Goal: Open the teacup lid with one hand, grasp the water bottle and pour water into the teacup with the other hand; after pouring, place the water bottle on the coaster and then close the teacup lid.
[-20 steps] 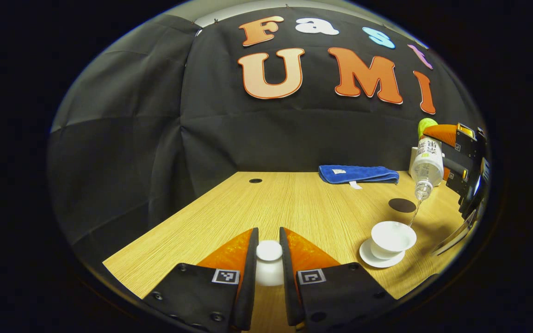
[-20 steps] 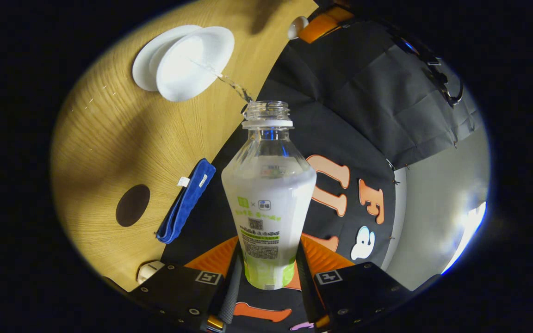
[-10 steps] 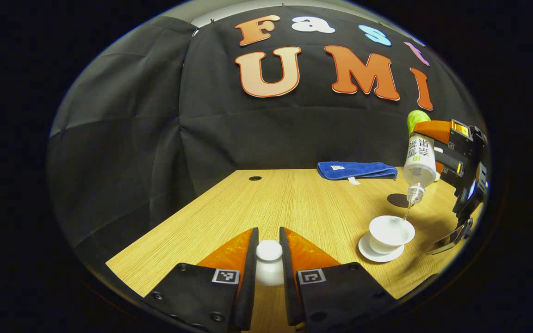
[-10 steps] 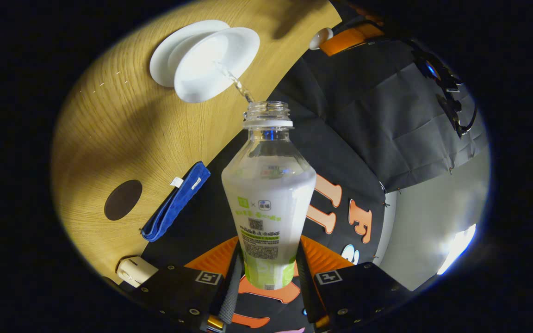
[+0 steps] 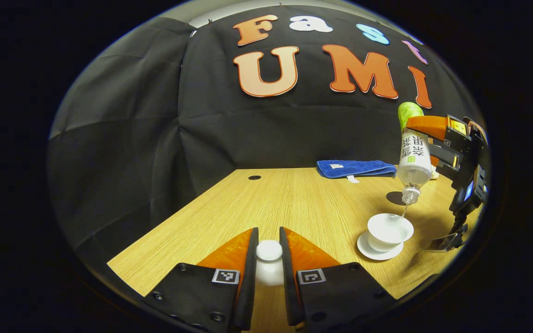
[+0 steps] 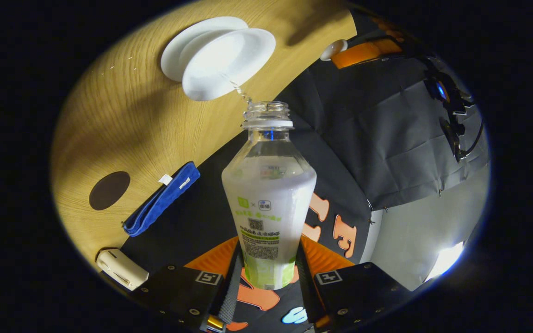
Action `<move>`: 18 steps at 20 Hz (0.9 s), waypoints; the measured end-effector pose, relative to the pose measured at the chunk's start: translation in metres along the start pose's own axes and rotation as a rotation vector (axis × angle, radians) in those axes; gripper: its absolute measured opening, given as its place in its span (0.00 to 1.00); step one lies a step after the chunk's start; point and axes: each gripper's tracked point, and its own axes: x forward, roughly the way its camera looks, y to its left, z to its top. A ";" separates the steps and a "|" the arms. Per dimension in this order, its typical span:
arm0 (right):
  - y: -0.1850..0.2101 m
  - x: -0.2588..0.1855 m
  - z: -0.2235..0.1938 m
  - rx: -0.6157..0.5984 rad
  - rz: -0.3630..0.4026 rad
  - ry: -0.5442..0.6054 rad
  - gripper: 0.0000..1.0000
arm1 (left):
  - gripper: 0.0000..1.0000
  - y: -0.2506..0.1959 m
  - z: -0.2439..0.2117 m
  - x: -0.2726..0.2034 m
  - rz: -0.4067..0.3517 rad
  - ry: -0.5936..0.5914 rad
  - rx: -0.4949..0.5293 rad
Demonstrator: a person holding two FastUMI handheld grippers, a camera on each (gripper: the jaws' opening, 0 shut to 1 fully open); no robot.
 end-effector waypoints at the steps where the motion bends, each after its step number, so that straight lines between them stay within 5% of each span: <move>1: 0.000 0.001 0.001 -0.003 -0.006 -0.002 0.59 | 0.31 -0.001 0.000 0.000 -0.002 0.002 0.001; 6: 0.001 0.003 0.003 0.018 -0.002 -0.014 0.59 | 0.32 -0.004 0.003 -0.001 -0.005 -0.005 0.005; 11: 0.020 -0.006 0.011 0.170 0.065 -0.015 0.59 | 0.32 -0.020 0.009 -0.001 -0.040 -0.031 0.008; 18: 0.061 -0.017 0.025 0.574 0.199 0.064 0.60 | 0.31 -0.041 0.022 0.001 -0.085 -0.054 -0.001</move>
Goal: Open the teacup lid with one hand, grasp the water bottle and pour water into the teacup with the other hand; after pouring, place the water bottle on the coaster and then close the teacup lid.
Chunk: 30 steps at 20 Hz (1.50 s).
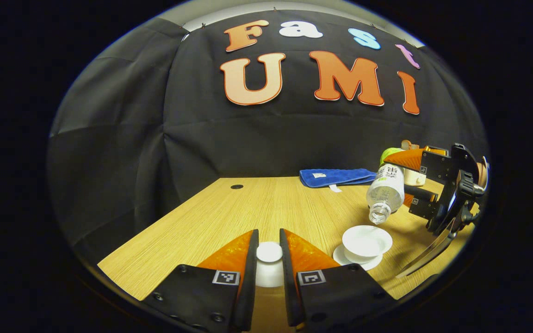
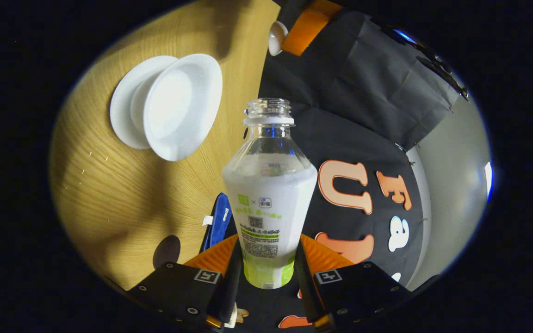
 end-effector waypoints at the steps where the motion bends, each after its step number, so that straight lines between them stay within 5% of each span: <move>1: 0.005 0.001 -0.001 0.070 0.021 0.012 0.60 | 0.31 -0.002 0.001 0.001 0.000 -0.004 -0.007; 5: 0.030 0.008 -0.010 0.374 0.119 0.053 0.60 | 0.31 -0.013 0.018 0.002 -0.012 -0.044 -0.027; 19: 0.012 0.026 -0.093 1.206 0.129 0.251 0.60 | 0.31 -0.061 0.050 0.002 -0.090 -0.126 -0.051; 30: 0.067 0.030 -0.112 1.605 0.177 0.392 0.60 | 0.31 -0.063 0.044 -0.001 -0.075 -0.116 -0.045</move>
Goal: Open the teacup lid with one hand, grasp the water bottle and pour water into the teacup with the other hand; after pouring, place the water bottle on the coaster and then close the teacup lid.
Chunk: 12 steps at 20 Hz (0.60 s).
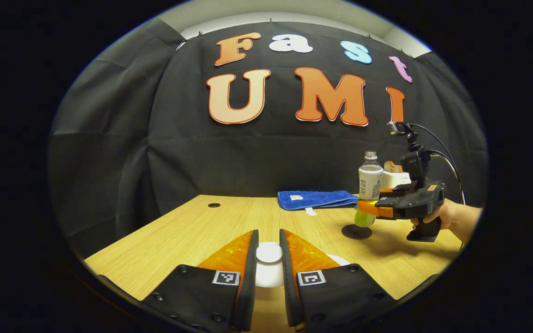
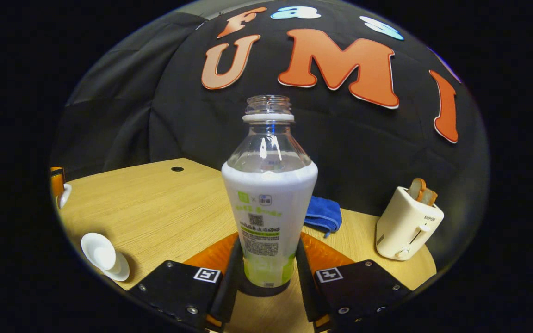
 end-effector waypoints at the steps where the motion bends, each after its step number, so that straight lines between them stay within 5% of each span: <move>1: 0.002 0.002 -0.003 0.028 0.012 0.006 0.60 | 0.31 0.000 0.000 0.001 -0.001 0.003 0.000; 12: 0.002 0.013 -0.028 0.103 0.003 0.058 0.60 | 0.31 -0.010 -0.007 0.008 -0.005 0.020 0.000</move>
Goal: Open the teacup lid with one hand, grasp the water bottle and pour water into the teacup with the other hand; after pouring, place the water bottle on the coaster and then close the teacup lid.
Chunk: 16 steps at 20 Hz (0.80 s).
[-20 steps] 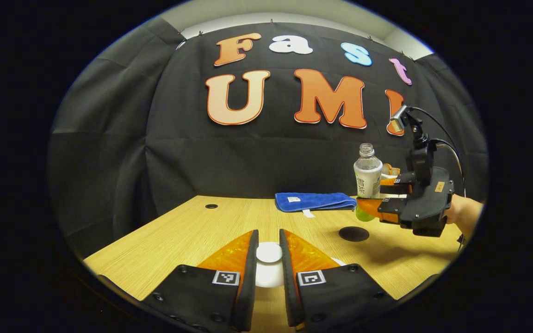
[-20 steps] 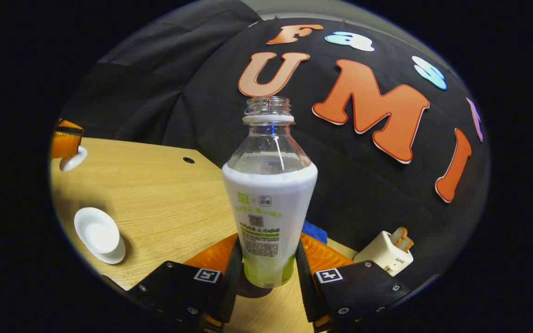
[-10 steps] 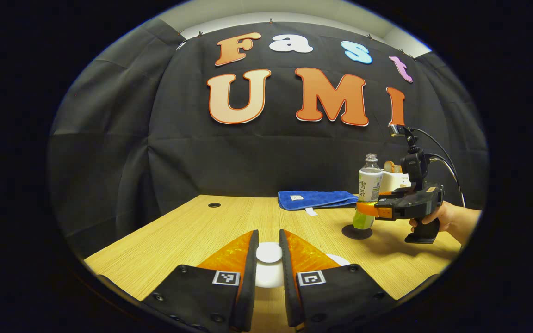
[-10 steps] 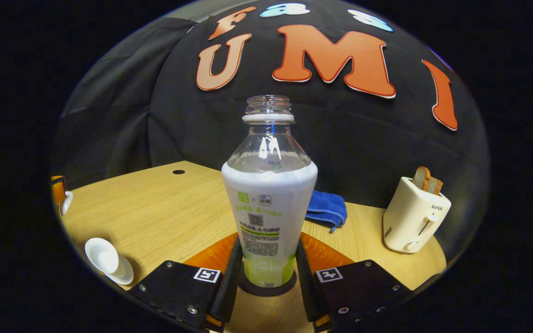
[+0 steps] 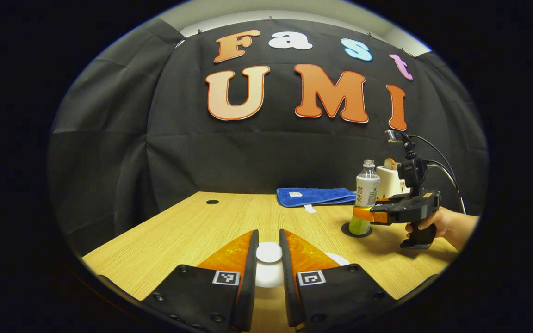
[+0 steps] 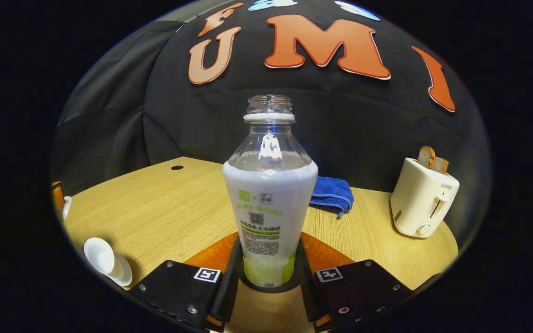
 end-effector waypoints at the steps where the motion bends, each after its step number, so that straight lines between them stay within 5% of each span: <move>1: -0.003 0.002 0.000 0.015 -0.003 0.000 0.60 | 0.31 -0.002 0.000 0.001 -0.002 0.000 0.000; 9: -0.004 0.006 -0.009 0.056 0.011 0.026 0.68 | 0.31 -0.032 0.009 0.012 -0.052 -0.010 -0.043; 16: -0.004 -0.023 0.004 0.046 0.027 -0.016 0.94 | 0.31 -0.064 -0.012 0.030 -0.110 0.022 -0.075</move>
